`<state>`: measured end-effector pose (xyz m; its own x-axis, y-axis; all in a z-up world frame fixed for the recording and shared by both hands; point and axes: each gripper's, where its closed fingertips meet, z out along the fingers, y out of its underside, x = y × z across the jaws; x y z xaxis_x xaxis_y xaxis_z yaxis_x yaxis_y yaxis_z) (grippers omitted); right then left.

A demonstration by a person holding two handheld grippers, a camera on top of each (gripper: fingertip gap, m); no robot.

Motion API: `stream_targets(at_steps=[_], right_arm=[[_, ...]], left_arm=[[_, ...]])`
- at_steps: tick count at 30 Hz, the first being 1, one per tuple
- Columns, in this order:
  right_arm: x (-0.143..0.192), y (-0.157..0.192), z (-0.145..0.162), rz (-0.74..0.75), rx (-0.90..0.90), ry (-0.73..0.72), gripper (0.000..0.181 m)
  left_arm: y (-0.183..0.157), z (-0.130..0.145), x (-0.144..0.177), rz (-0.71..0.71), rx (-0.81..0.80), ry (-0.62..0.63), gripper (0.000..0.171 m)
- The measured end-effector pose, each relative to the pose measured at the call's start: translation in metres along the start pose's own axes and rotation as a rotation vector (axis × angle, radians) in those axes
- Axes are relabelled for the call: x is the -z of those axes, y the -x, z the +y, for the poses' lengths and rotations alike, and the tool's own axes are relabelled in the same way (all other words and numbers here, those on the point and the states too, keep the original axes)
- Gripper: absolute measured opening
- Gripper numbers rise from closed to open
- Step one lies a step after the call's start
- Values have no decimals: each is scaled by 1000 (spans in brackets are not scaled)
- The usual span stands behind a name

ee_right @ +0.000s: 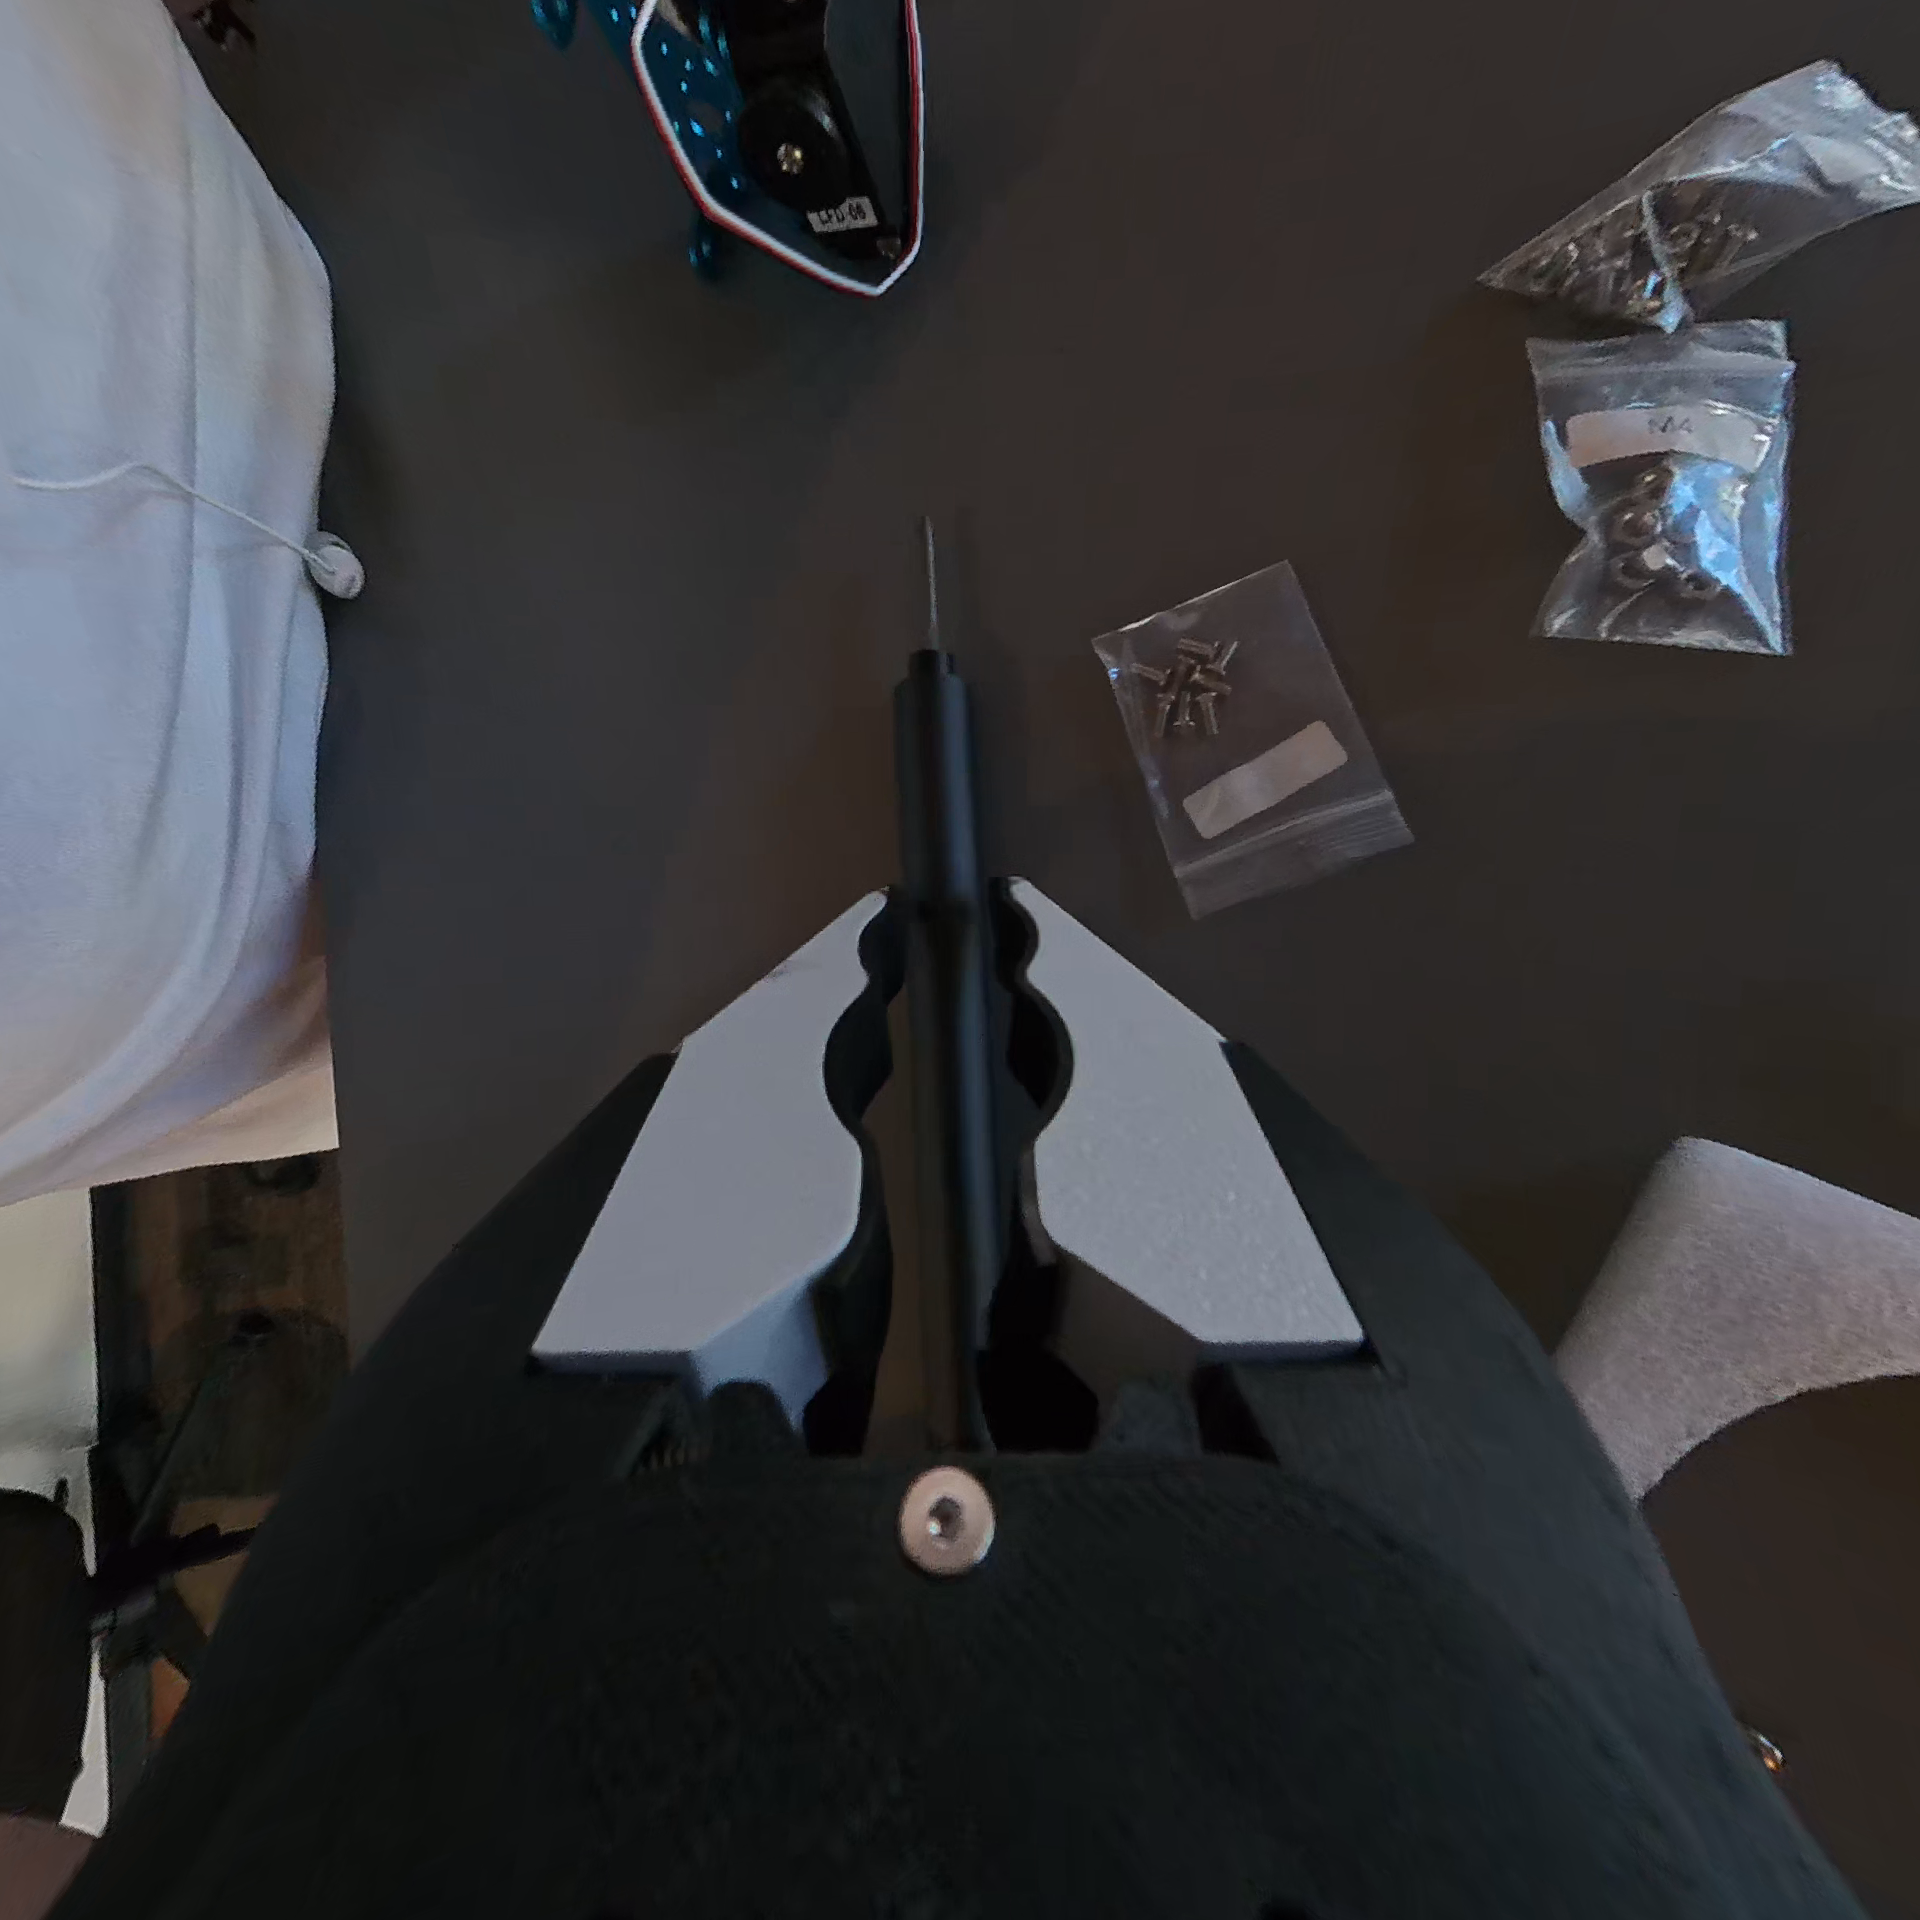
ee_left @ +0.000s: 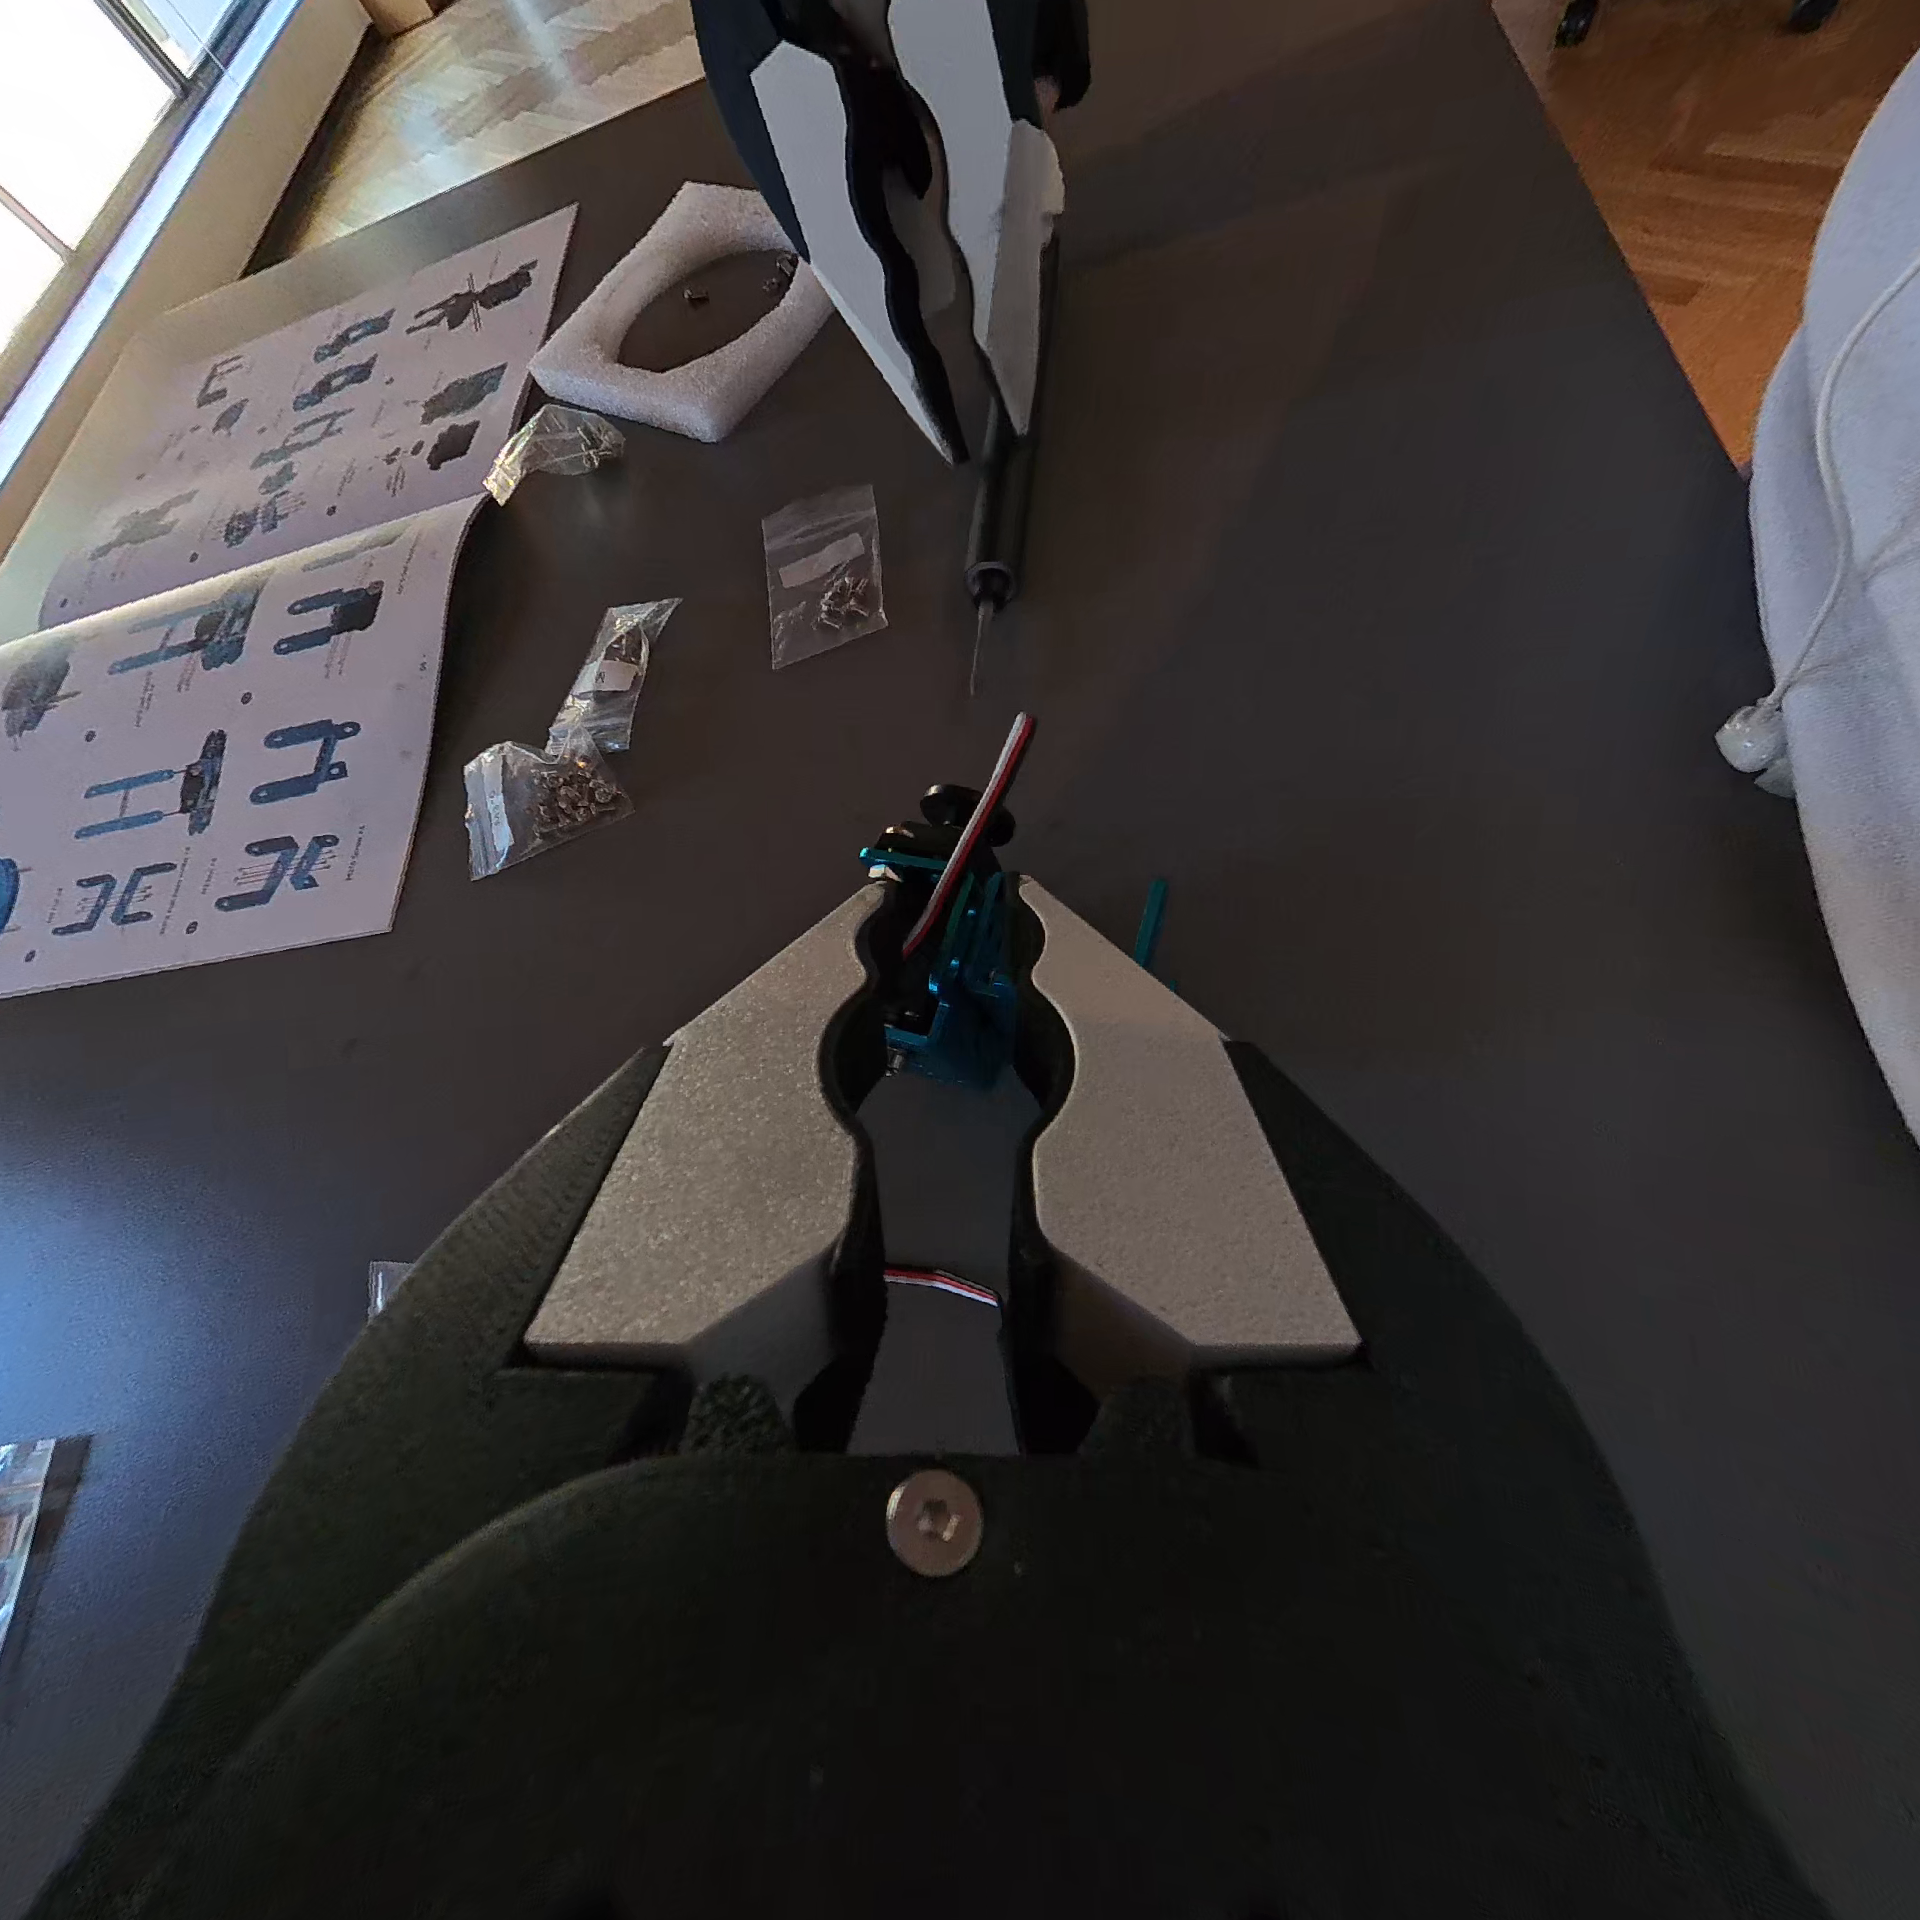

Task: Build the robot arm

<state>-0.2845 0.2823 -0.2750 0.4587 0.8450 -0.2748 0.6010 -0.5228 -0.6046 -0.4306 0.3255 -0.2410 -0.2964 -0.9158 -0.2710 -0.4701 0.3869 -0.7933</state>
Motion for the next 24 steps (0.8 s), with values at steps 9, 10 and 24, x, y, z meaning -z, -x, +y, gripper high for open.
stream_targets(at_steps=[9,10,24], right_arm=[[0,-4,-3,27,24,4,27],[-1,-5,-1,29,23,20,24],[-6,3,2,-8,39,51,17]], left_arm=[[0,0,0,3,1,-2,18],[0,0,0,5,2,-3,18],[-1,0,0,9,1,-6,18]])
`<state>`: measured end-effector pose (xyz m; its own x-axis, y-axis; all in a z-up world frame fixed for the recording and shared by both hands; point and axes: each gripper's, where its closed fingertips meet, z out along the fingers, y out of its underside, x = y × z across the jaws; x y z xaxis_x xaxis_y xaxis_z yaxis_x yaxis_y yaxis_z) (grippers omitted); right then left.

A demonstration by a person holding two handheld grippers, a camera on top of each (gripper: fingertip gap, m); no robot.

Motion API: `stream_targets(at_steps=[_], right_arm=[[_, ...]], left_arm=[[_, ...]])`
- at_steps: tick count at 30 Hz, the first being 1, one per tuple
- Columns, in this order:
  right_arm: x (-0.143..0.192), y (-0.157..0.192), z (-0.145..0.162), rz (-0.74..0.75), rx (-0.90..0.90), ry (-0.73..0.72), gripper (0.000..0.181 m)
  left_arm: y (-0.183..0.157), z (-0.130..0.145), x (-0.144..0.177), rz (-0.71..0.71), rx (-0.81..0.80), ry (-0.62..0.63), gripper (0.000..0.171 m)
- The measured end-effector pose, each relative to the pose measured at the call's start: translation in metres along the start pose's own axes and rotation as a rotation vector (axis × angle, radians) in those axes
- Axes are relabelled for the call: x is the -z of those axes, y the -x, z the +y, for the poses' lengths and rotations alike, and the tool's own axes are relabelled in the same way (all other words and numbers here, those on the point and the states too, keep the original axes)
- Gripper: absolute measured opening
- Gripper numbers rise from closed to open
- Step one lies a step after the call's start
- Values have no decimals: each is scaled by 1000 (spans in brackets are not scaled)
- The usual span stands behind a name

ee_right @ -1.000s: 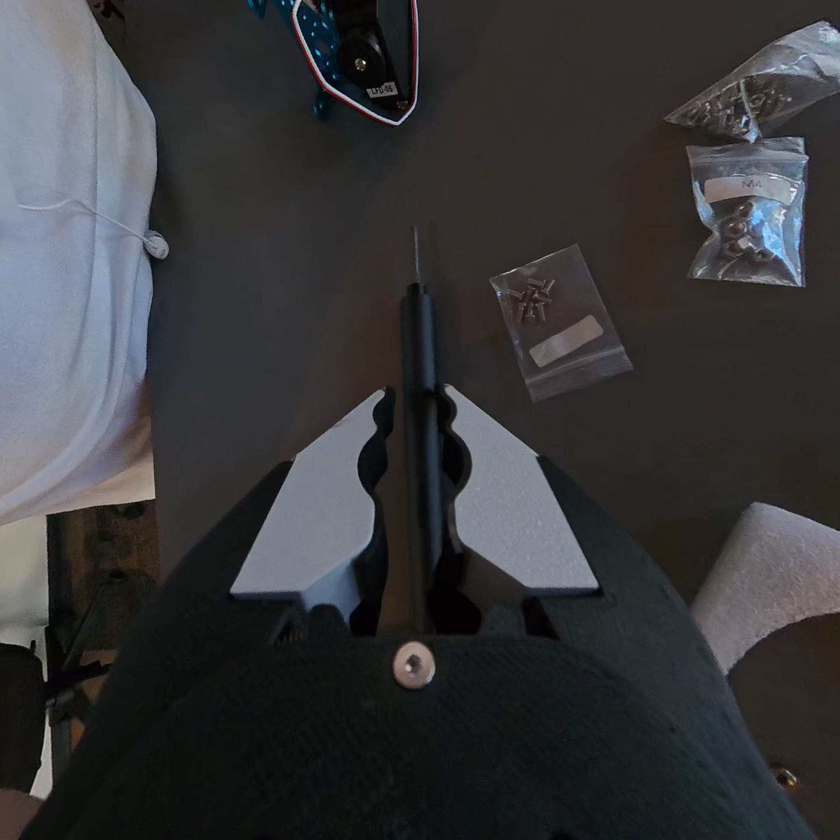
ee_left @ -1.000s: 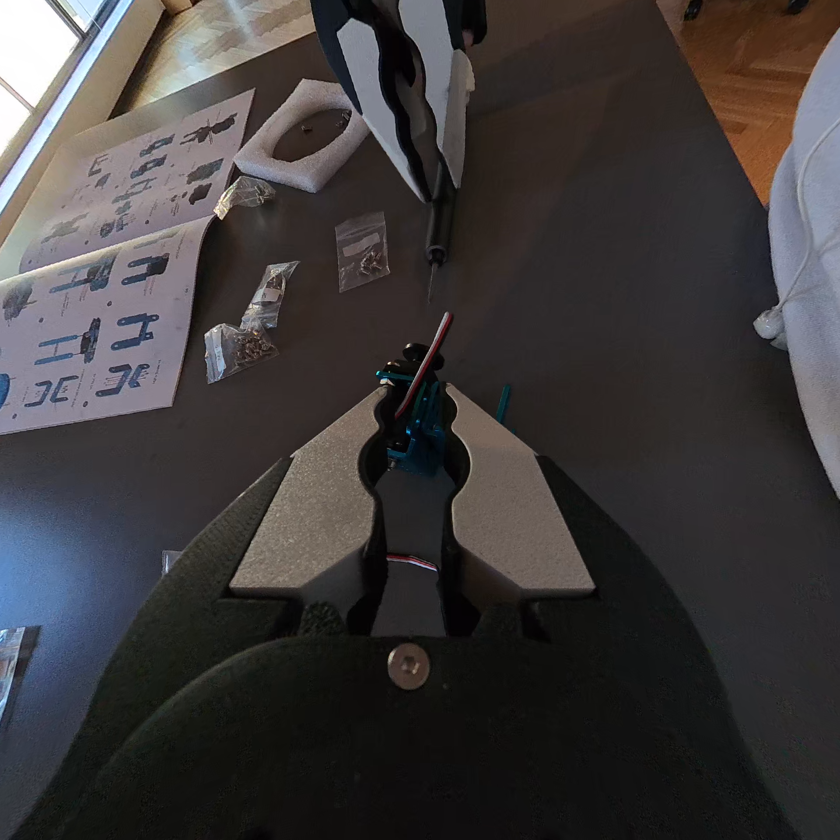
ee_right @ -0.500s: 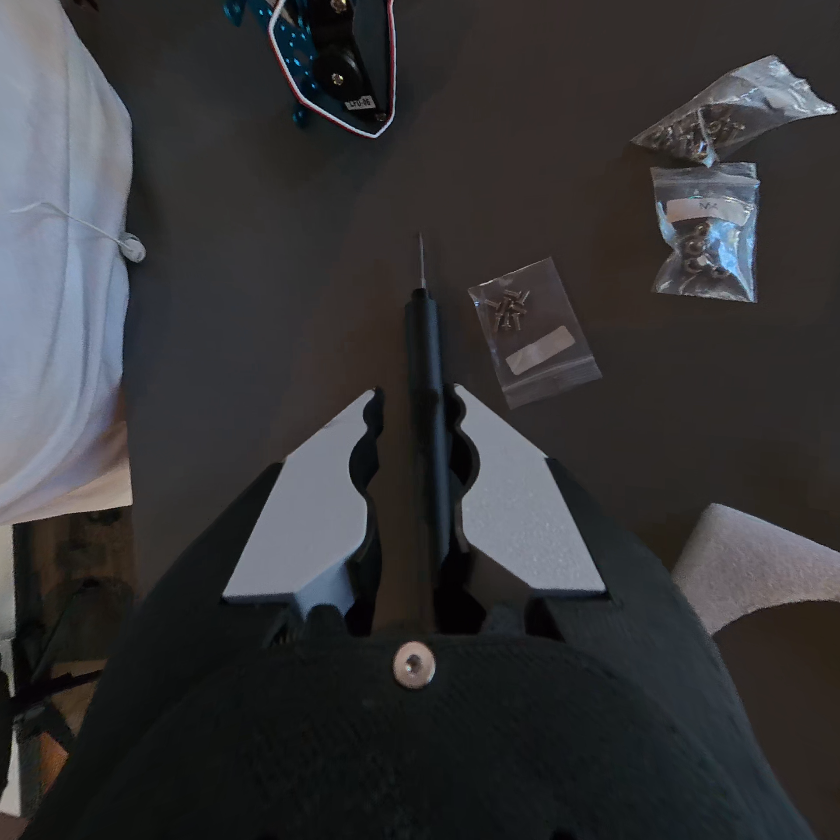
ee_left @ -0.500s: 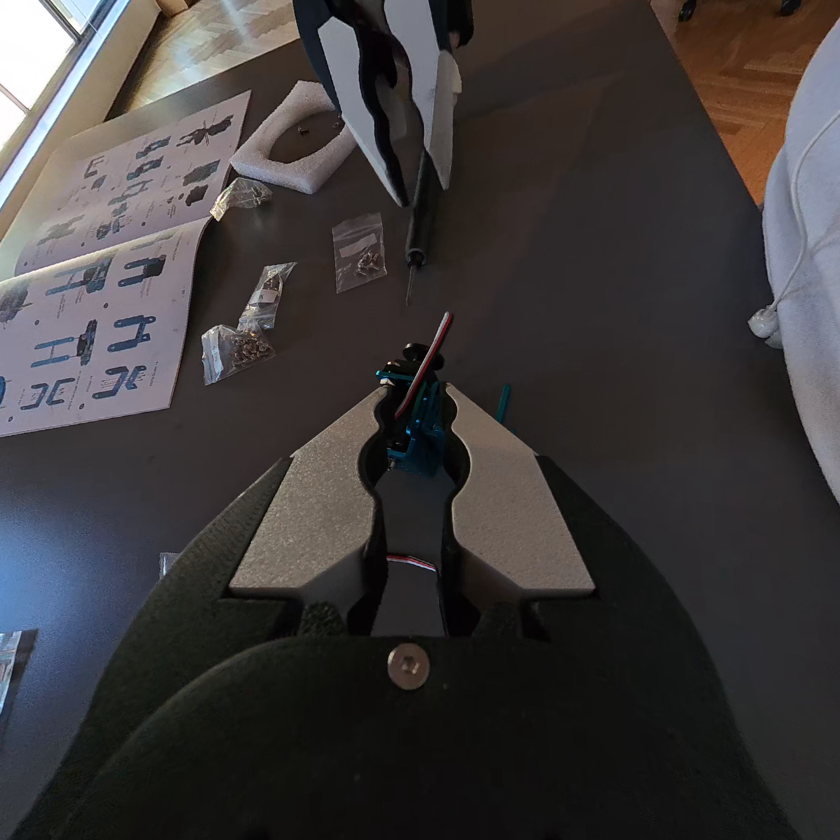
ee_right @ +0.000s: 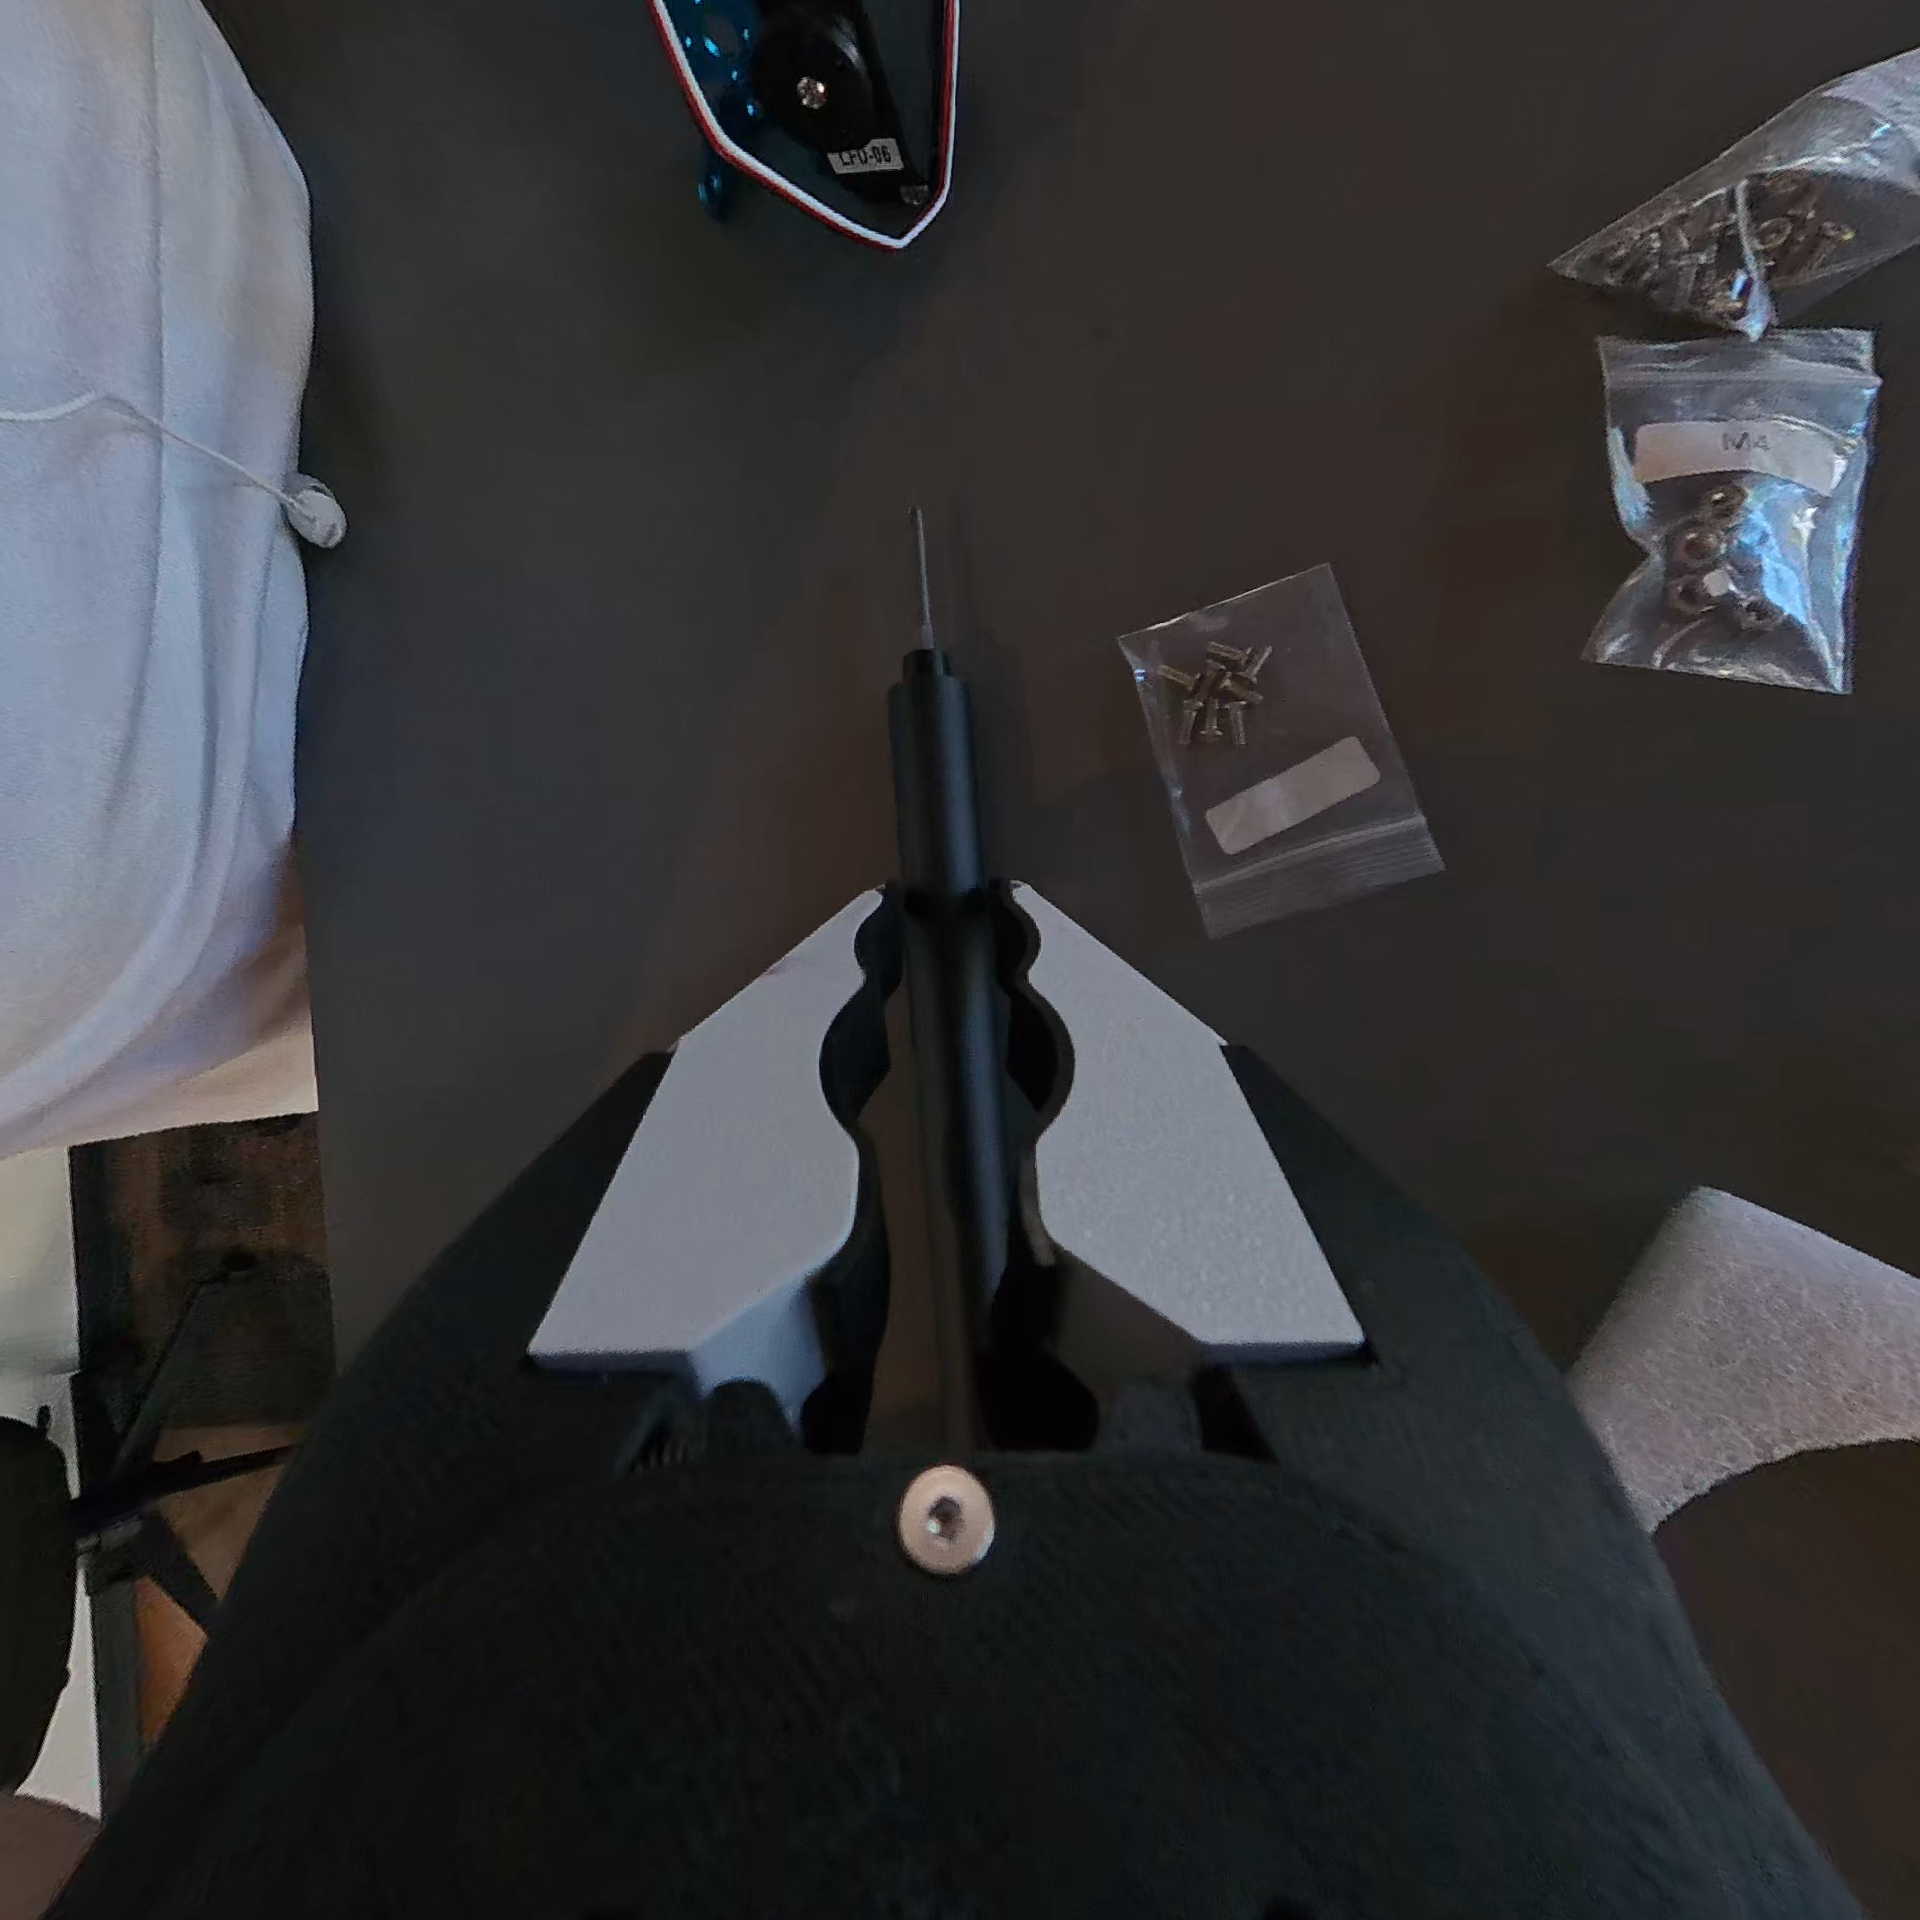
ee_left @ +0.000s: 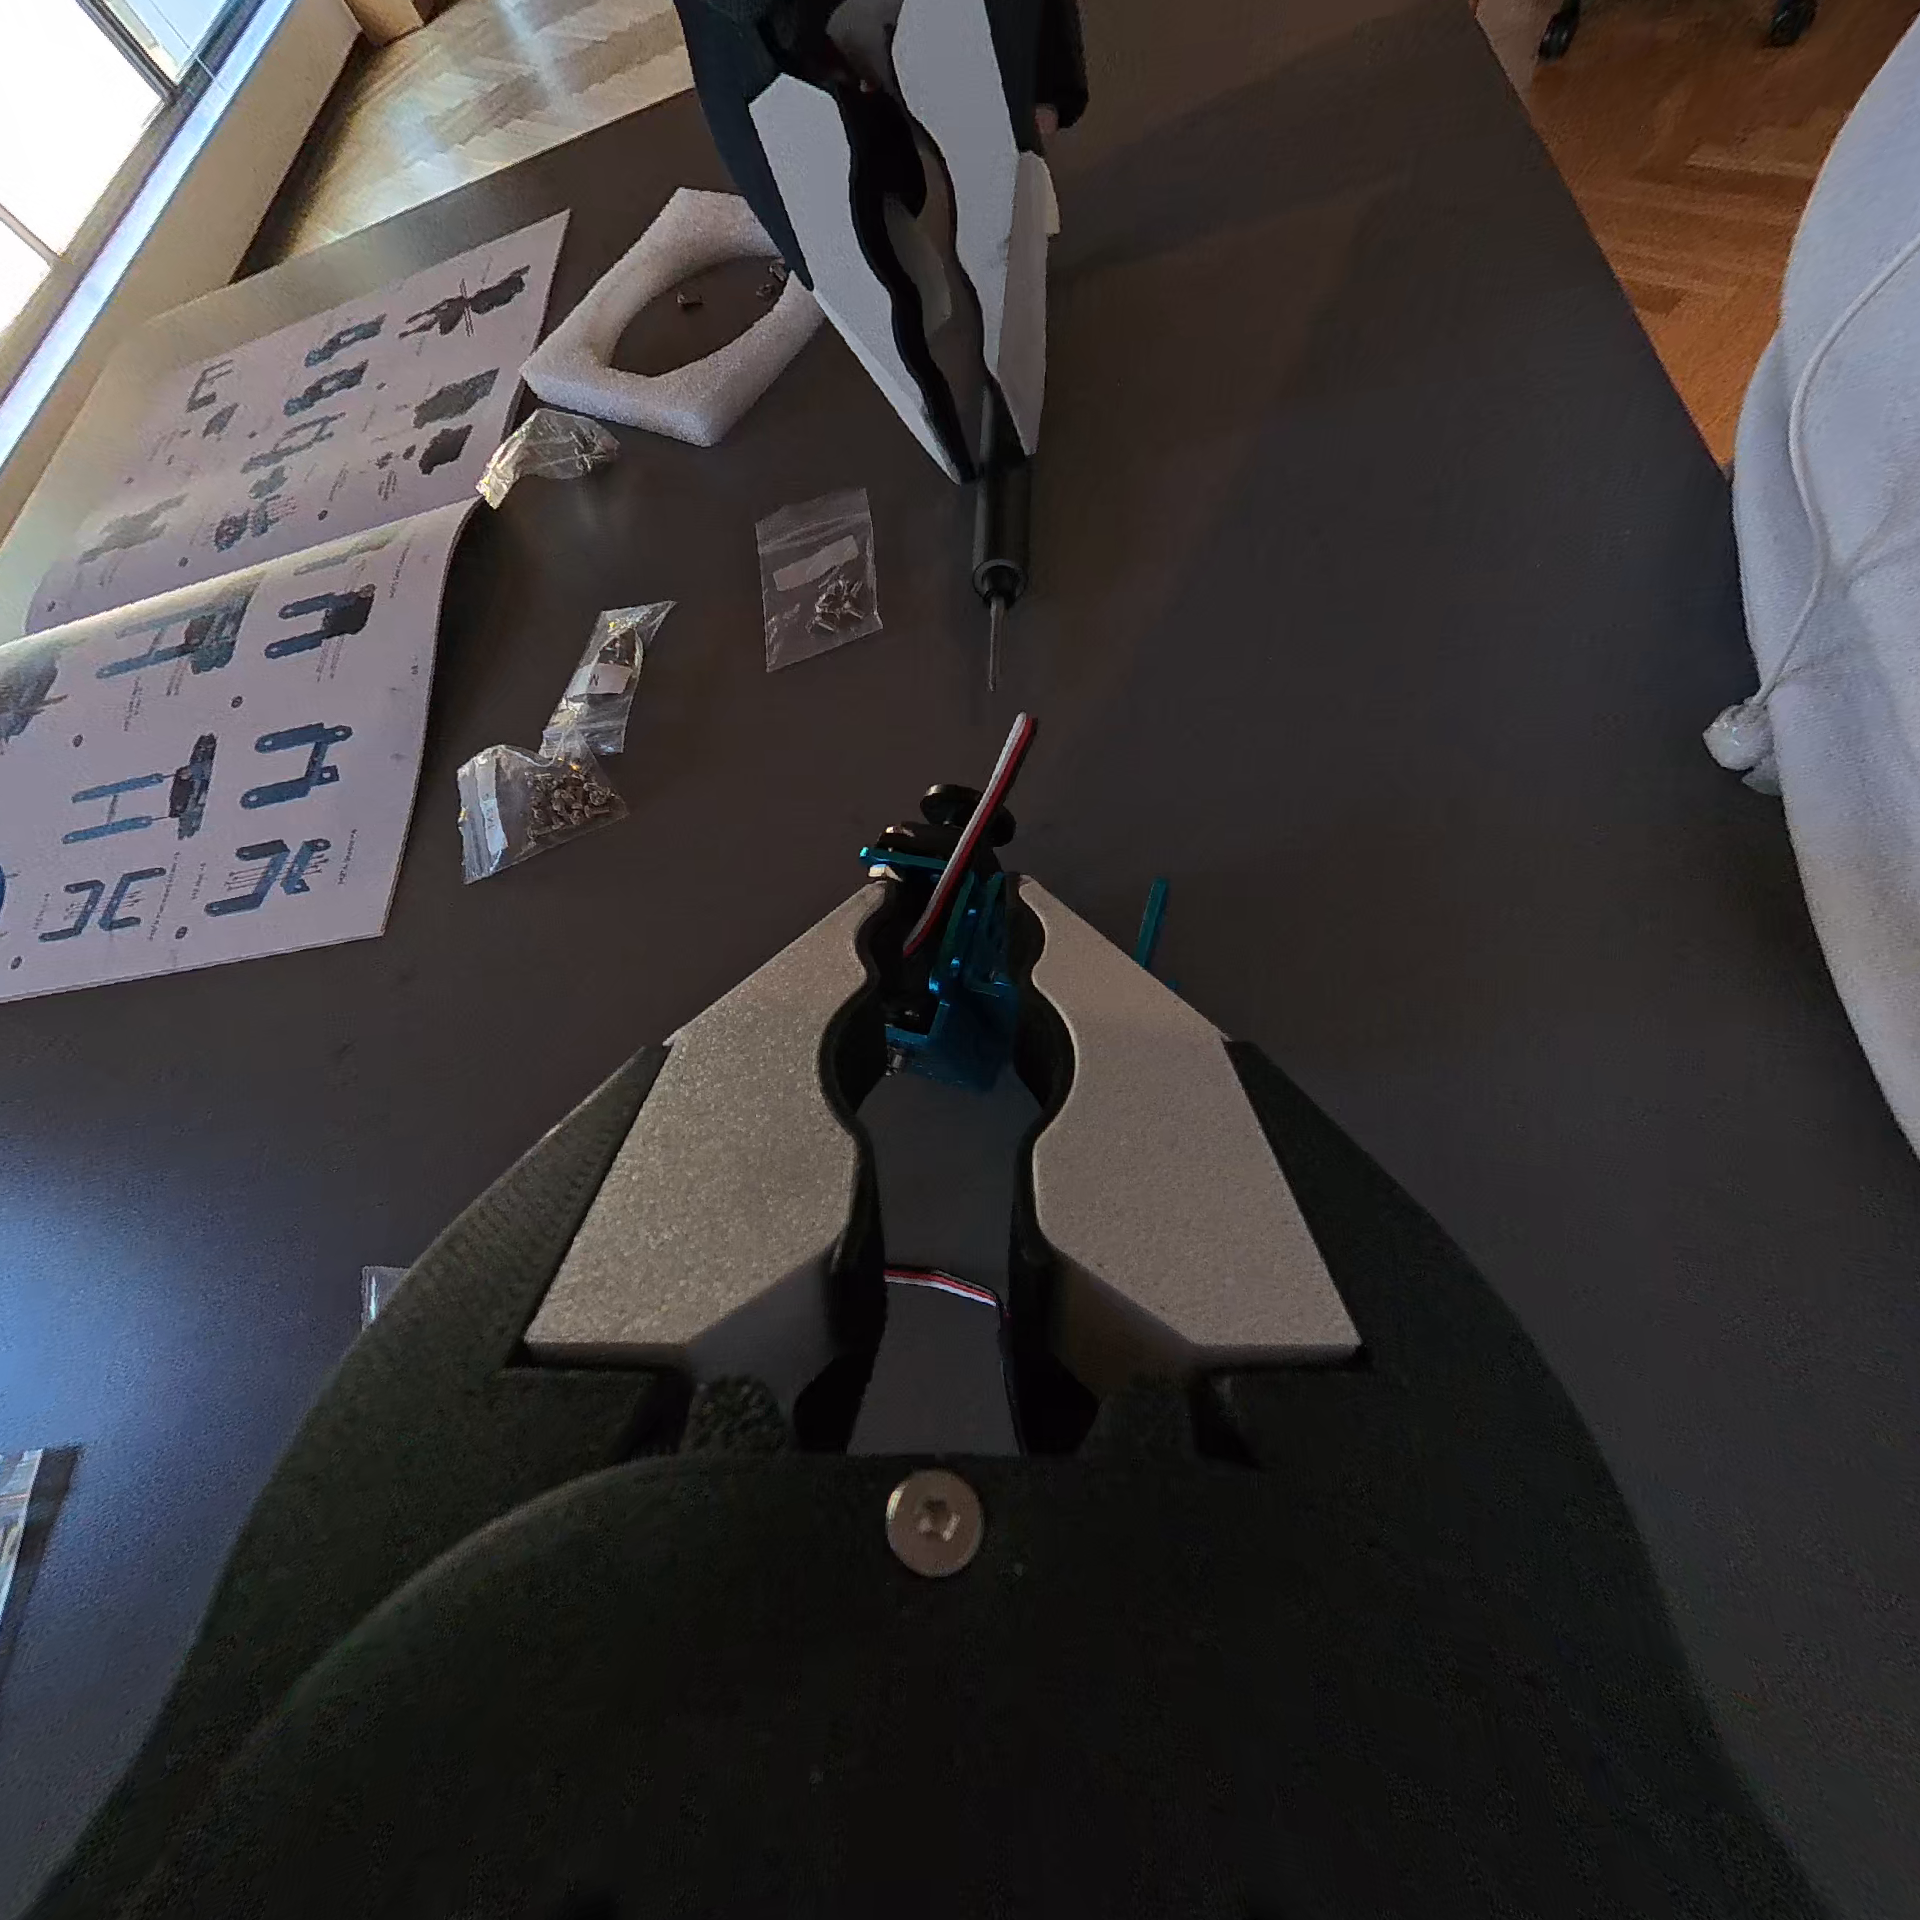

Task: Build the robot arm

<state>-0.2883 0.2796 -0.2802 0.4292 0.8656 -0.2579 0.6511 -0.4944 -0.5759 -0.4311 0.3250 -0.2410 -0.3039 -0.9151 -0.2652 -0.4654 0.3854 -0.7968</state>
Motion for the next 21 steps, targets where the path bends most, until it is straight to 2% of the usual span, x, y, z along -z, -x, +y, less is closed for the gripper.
stream_targets(at_steps=[3,21], right_arm=[[-2,1,5,-3,-5,29,18],[6,0,-1,-1,-13,-17,18]], left_arm=[[0,0,0,0,0,0,18],[-1,1,1,5,-5,0,18]])
